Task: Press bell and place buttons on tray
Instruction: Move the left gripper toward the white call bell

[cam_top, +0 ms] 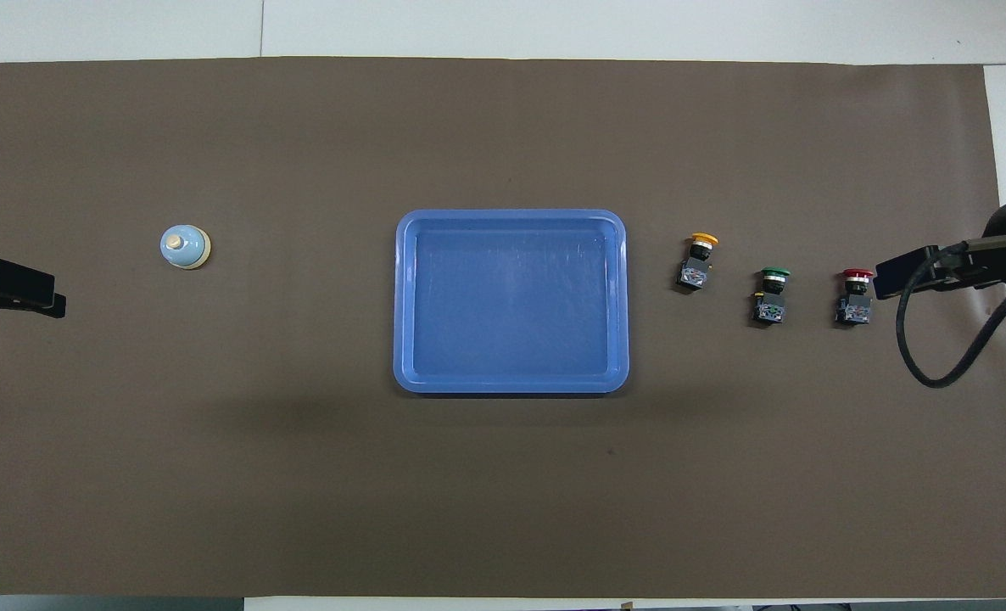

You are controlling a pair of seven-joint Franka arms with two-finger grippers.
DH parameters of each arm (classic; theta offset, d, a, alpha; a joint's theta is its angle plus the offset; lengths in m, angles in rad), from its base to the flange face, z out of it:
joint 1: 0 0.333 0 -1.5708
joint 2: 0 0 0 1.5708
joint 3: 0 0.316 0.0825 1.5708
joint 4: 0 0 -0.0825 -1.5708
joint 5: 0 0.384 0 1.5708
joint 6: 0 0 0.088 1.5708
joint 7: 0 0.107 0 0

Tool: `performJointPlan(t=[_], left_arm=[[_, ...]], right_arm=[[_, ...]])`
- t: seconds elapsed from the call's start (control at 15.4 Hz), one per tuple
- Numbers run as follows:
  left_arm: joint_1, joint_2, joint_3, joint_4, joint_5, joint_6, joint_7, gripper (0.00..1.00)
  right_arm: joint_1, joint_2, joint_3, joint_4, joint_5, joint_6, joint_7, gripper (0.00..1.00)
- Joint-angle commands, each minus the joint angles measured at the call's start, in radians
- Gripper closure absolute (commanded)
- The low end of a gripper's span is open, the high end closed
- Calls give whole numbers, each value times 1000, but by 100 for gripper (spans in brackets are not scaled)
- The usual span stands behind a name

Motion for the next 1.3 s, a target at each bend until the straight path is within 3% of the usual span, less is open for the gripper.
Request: performJointPlan(t=[0.0,0.78,1.04,1.1,1.23], left_arm=[[2,-1,9,3,-11,15,12,0],[-15,-1,4,2,-10,61,1,0],[-22,11,4,-30,-8,165,10,3],[-18,24,4,-31,-8,188,12,16],[-9,42,7,-34,-8,208,10,78]], right_arm=[[-12,-10,6,-5,-9,-9,-23,0],[-12,-10,6,-5,-9,-9,-23,0],[-12,-8,6,-5,-9,-9,-23,0],[-12,-8,6,-5,-9,-9,-23,0],[-12,-8,7,-5,-9,-9,-23,0]])
